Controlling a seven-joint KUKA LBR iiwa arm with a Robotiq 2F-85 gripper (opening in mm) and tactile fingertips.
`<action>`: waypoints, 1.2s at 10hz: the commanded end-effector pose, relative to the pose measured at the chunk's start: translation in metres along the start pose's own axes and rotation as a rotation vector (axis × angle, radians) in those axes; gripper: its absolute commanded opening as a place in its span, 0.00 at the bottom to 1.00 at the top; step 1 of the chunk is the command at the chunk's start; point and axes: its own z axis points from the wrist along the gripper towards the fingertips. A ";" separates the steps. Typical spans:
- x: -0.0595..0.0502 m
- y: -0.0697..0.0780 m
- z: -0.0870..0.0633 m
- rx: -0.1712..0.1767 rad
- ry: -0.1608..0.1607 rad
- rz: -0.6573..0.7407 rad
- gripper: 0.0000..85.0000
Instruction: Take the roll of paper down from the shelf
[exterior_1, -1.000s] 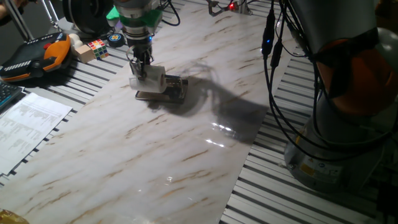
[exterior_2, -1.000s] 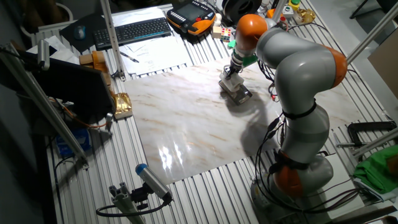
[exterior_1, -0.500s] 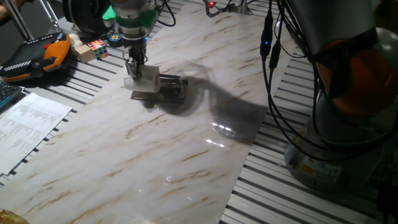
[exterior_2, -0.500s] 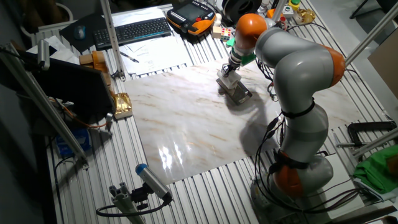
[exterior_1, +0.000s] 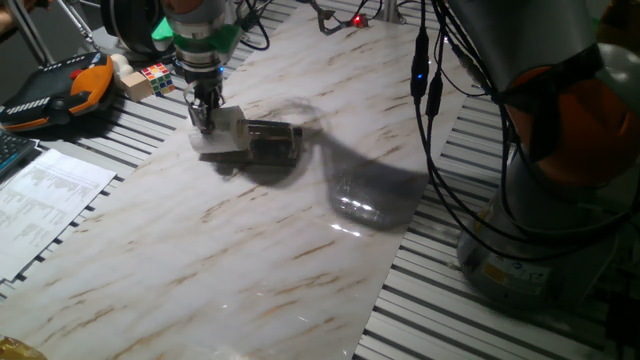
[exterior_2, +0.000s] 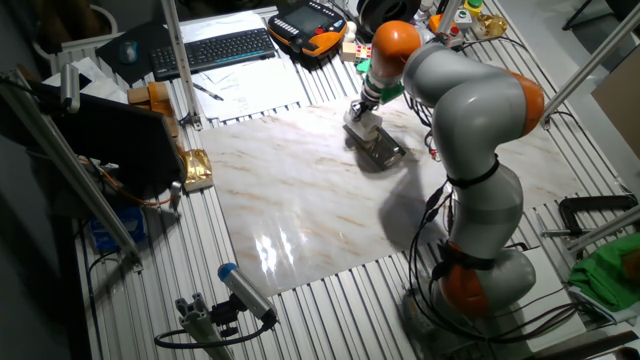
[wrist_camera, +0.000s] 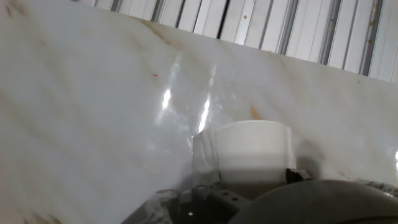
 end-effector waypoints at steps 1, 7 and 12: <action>-0.002 0.001 -0.002 -0.001 0.005 0.001 0.01; -0.017 0.017 -0.011 -0.003 0.017 0.023 0.01; -0.023 0.032 0.000 -0.005 0.001 0.045 0.01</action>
